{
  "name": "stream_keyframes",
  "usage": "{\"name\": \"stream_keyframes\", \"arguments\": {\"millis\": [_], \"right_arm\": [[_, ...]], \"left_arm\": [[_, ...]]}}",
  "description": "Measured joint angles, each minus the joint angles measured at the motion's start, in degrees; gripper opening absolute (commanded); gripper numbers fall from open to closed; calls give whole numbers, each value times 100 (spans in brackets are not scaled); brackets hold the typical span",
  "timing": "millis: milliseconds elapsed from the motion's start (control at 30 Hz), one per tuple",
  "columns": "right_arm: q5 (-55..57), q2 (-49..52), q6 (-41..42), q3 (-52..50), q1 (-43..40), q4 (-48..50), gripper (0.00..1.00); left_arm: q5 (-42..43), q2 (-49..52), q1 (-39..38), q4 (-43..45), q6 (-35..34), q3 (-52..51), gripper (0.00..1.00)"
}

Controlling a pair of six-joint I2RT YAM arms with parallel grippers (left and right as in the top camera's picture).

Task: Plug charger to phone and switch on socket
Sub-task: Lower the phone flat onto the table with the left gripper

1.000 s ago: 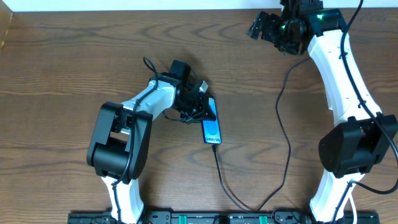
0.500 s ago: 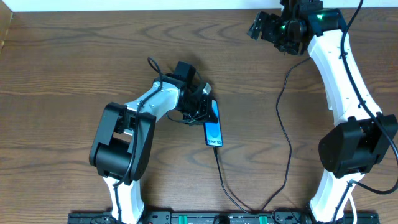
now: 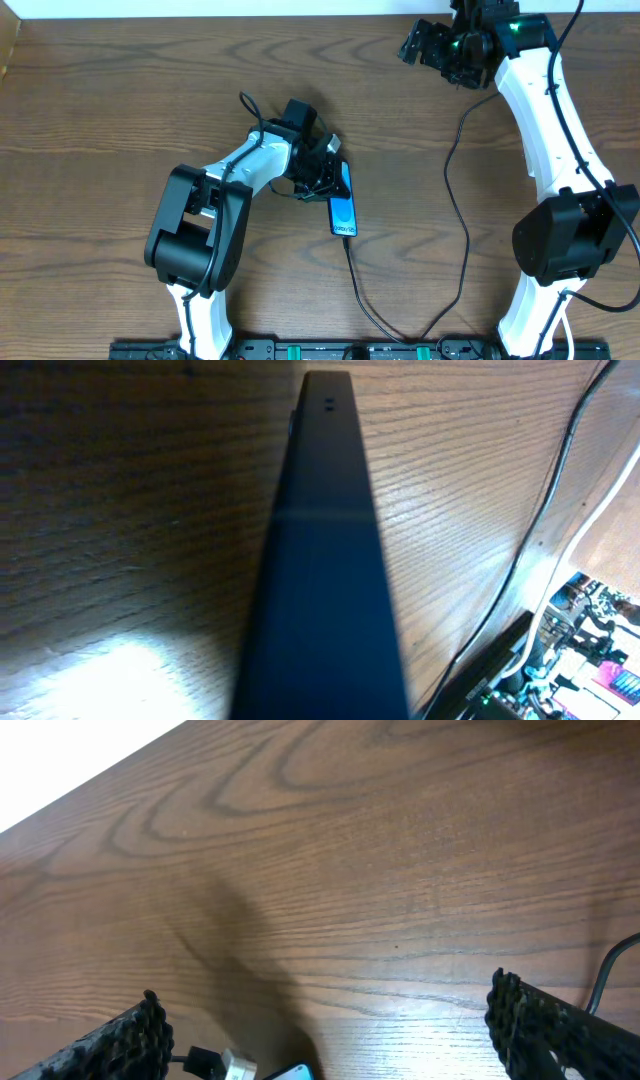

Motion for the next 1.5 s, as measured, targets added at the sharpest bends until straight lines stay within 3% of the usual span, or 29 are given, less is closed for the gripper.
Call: {"name": "stream_keyframes", "arguments": {"millis": [800, 833, 933, 1400, 1500], "right_arm": [[2, 0, 0, 0, 0, -59, 99], [2, 0, 0, 0, 0, -57, 99], [4, 0, 0, 0, 0, -57, 99], [17, 0, 0, 0, 0, -59, 99], [17, 0, 0, 0, 0, -59, 99]], "left_arm": [[-271, 0, 0, 66, -55, -11, 8], [-273, 0, 0, 63, -66, -11, 16], [-293, 0, 0, 63, -122, -11, 21], [-315, 0, 0, 22, -142, -11, 23], [-317, 0, 0, 20, -144, -11, 32]]}}
